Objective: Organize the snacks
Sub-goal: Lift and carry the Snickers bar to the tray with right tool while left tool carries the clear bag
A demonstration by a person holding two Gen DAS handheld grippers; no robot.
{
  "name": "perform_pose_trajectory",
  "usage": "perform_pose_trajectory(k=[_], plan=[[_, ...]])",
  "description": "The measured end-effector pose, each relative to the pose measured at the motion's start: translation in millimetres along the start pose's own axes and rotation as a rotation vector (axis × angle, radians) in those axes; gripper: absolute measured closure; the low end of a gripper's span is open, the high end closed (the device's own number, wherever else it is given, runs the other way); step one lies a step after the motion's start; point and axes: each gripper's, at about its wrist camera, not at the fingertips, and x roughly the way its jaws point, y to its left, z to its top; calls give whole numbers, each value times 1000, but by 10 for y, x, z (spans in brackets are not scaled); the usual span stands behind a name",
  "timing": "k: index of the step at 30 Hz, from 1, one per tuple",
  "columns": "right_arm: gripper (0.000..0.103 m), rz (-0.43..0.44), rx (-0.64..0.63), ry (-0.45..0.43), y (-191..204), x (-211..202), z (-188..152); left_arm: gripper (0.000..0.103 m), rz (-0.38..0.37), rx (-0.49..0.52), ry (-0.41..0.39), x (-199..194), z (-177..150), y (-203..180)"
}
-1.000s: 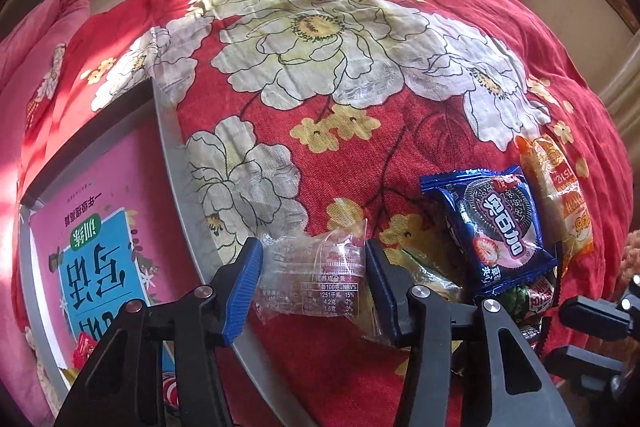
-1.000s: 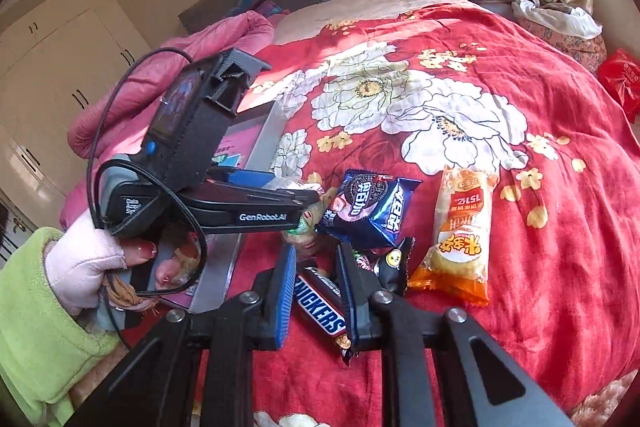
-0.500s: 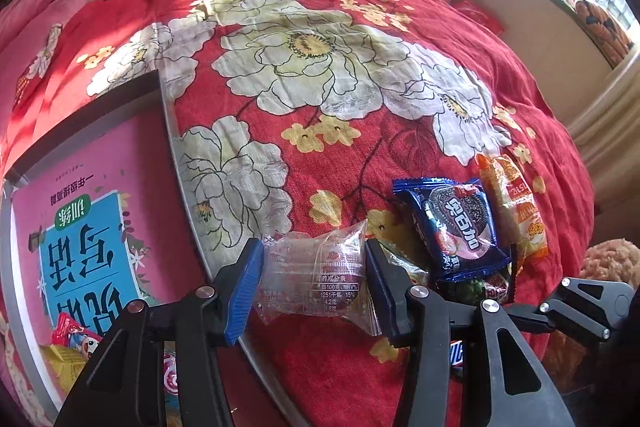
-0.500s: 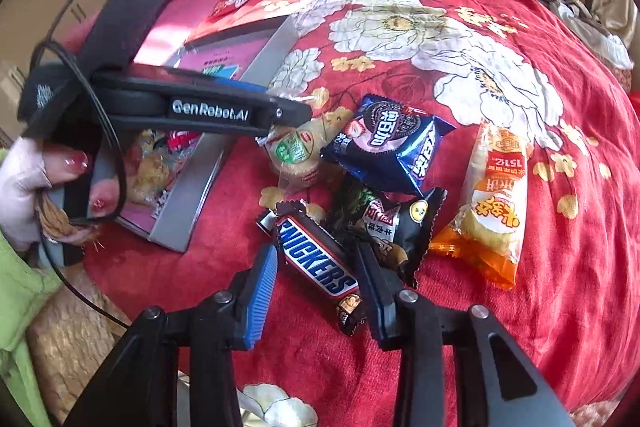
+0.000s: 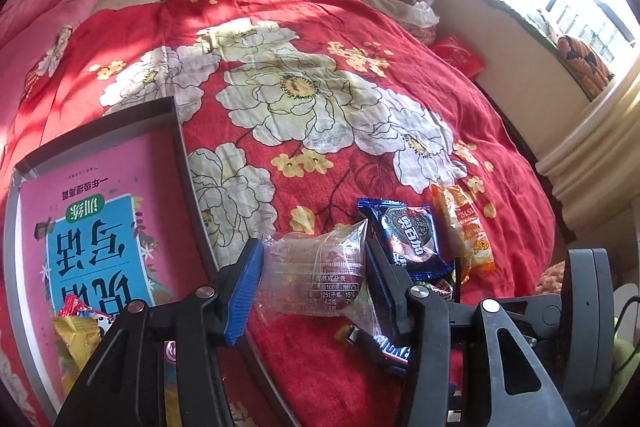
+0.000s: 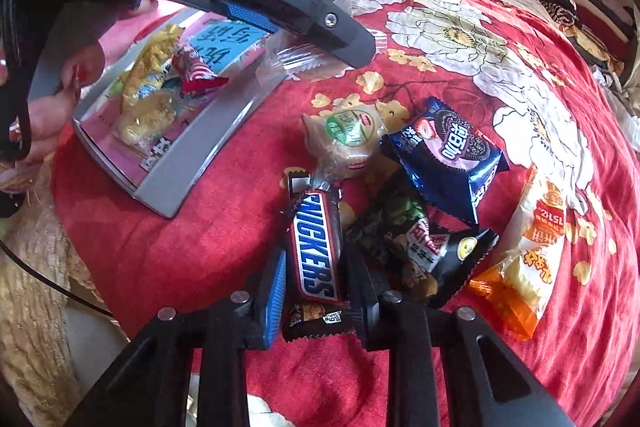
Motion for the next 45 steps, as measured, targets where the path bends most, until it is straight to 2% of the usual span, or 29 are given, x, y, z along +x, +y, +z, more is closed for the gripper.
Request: perform_pose_trajectory(k=[7, 13, 23, 34, 45], plan=[[75, 215, 167, -78, -166, -171, 2, 50, -12, -56, -77, -357, -42, 147], [75, 308, 224, -141, -172, -270, 11, 50, 27, -71, -137, -595, -107, 253], [74, 297, 233, -294, -113, -547, 93, 50, 56, -137, -182, -892, -297, 520], [74, 315, 211, -312, 133, -528, 219, 50, 124, -177, -209, -1117, -536, 738], [74, 327, 153, -301, 445, -403, 413, 50, 156, -213, -219, -1253, -730, 938]])
